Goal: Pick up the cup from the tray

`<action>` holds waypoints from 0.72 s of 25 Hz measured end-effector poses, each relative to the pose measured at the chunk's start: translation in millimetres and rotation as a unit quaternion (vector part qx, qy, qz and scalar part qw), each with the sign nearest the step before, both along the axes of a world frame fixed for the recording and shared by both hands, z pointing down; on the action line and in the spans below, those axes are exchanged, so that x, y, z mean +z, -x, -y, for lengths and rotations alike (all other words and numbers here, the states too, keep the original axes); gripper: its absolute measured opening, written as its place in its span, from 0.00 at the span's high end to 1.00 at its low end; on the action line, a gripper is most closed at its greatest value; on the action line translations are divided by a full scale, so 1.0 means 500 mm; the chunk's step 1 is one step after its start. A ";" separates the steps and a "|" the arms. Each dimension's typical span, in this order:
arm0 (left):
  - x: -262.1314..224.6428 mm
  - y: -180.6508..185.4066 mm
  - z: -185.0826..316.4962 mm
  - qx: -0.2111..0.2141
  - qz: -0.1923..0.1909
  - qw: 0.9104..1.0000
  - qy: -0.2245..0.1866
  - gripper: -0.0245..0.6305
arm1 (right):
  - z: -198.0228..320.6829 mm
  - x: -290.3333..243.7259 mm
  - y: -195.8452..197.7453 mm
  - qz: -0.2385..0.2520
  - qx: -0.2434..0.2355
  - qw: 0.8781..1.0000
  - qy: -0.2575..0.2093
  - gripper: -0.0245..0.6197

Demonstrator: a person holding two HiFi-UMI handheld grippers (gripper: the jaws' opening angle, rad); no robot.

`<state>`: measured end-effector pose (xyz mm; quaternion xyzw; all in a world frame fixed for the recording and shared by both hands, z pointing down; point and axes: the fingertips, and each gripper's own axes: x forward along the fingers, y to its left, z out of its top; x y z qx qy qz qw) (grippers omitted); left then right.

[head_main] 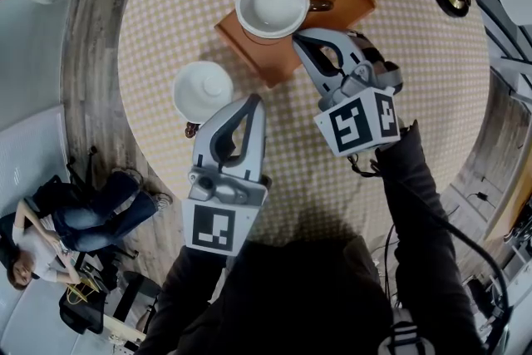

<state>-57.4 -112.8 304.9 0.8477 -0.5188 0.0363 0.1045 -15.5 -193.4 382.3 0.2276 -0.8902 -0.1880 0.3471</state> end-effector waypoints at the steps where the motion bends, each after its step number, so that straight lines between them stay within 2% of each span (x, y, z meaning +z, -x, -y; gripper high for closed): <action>1: 0.005 -0.001 0.002 0.000 0.001 1.000 0.000 0.95 | -0.002 0.008 0.002 0.001 -0.003 1.000 0.003 0.95; 5: 0.007 0.002 0.013 -0.003 0.004 1.000 0.001 0.95 | -0.004 0.006 0.005 0.016 -0.008 1.000 0.021 0.95; 8: -0.017 0.006 0.021 -0.008 0.003 1.000 -0.005 0.95 | -0.005 -0.023 -0.024 0.044 0.002 0.998 0.044 0.95; 12: -0.014 0.025 0.042 -0.017 0.006 1.000 -0.013 0.95 | 0.007 -0.022 -0.083 0.102 0.036 0.992 0.072 0.95; 18: -0.023 0.030 0.064 -0.024 0.005 0.999 -0.022 0.95 | 0.019 -0.033 -0.129 0.151 0.071 0.982 0.085 0.95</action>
